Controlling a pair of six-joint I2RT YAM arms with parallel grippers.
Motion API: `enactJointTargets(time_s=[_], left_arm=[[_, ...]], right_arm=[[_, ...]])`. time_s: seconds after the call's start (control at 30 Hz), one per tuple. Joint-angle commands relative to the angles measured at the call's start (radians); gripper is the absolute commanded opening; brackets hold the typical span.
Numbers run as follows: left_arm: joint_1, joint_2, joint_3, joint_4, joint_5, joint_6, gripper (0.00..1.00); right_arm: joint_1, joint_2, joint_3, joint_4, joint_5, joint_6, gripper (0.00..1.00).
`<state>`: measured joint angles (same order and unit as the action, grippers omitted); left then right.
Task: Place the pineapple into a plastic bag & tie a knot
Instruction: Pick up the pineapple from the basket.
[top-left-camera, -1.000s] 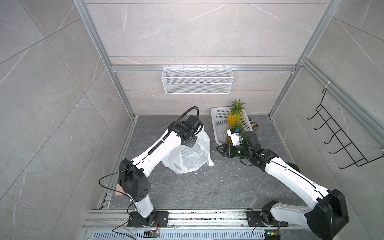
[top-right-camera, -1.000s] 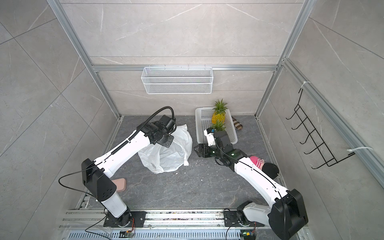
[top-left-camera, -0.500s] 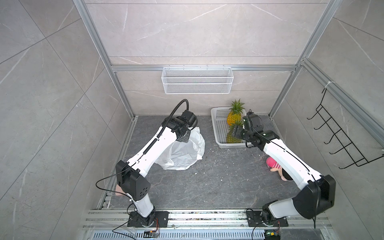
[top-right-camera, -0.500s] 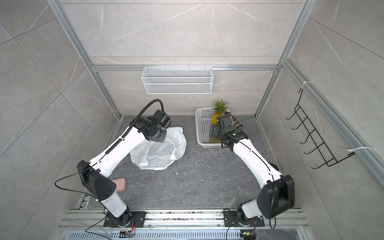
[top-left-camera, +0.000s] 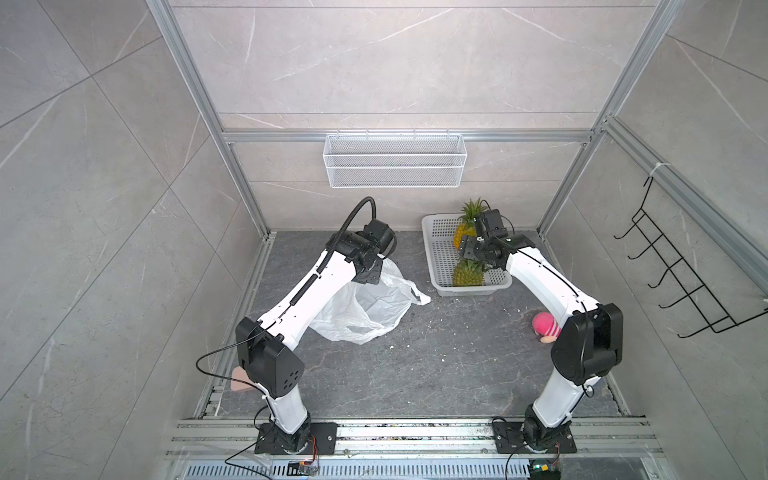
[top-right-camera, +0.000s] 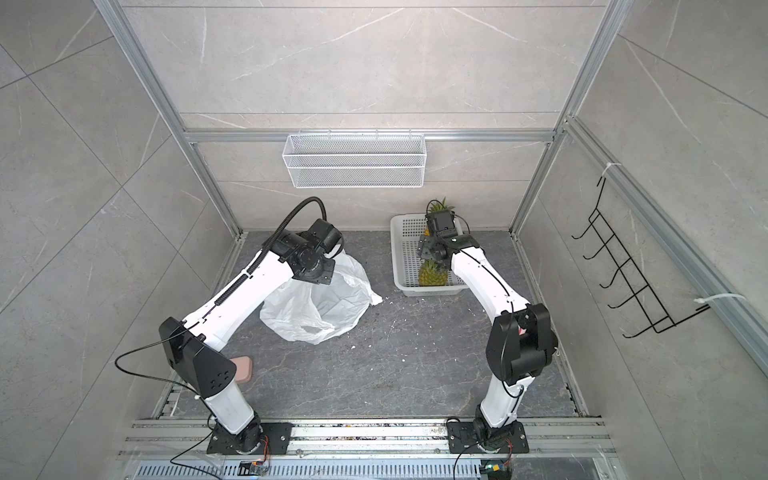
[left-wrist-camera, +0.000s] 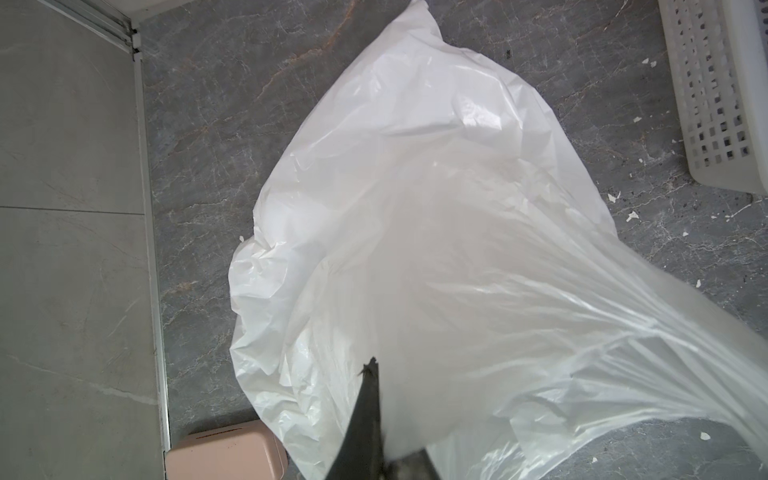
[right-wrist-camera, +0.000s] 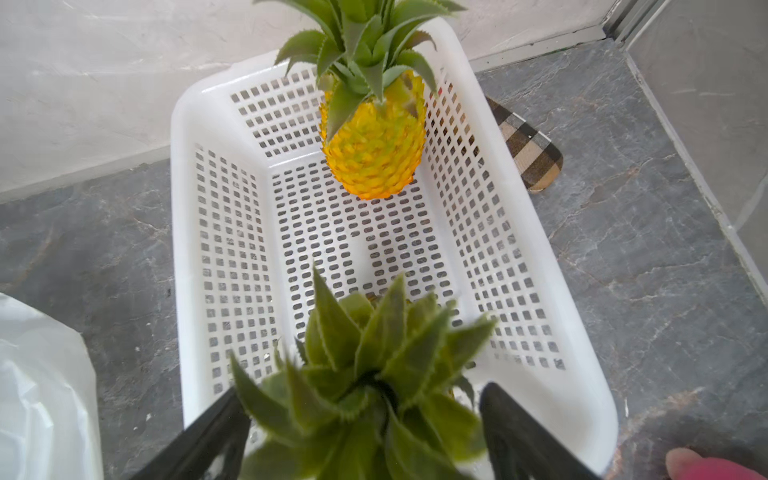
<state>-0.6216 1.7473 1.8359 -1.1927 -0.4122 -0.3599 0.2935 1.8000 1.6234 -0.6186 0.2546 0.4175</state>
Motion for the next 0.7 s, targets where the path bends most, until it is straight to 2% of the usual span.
enactJointTargets(time_s=[0.0,0.03,0.17,0.23,0.33,0.37,0.5,0.67], left_arm=[[0.007,0.002,0.017,-0.005,0.031,0.001,0.00],[0.007,0.001,0.015,-0.003,0.035,0.003,0.00],[0.008,0.001,0.008,0.004,0.065,0.011,0.00],[0.009,0.001,0.007,0.010,0.082,0.019,0.00],[0.016,0.003,0.009,0.013,0.104,0.025,0.00],[0.021,0.002,0.010,0.016,0.112,0.024,0.00],[0.035,-0.001,0.011,0.025,0.145,0.028,0.00],[0.046,-0.008,0.008,0.037,0.173,0.027,0.00]], right_arm=[[-0.007,0.047,0.043,-0.032,-0.009,-0.042,0.80],[-0.010,0.057,0.049,-0.036,-0.019,-0.046,0.77],[-0.020,0.090,0.050,-0.059,-0.060,-0.061,0.53],[-0.022,0.083,0.039,-0.053,-0.044,-0.070,0.37],[-0.030,0.042,0.030,-0.018,-0.030,-0.110,0.06],[-0.031,0.020,0.030,-0.005,-0.026,-0.126,0.00],[-0.032,-0.082,0.055,0.024,-0.086,-0.186,0.00],[-0.031,-0.247,0.057,0.041,-0.321,-0.181,0.00]])
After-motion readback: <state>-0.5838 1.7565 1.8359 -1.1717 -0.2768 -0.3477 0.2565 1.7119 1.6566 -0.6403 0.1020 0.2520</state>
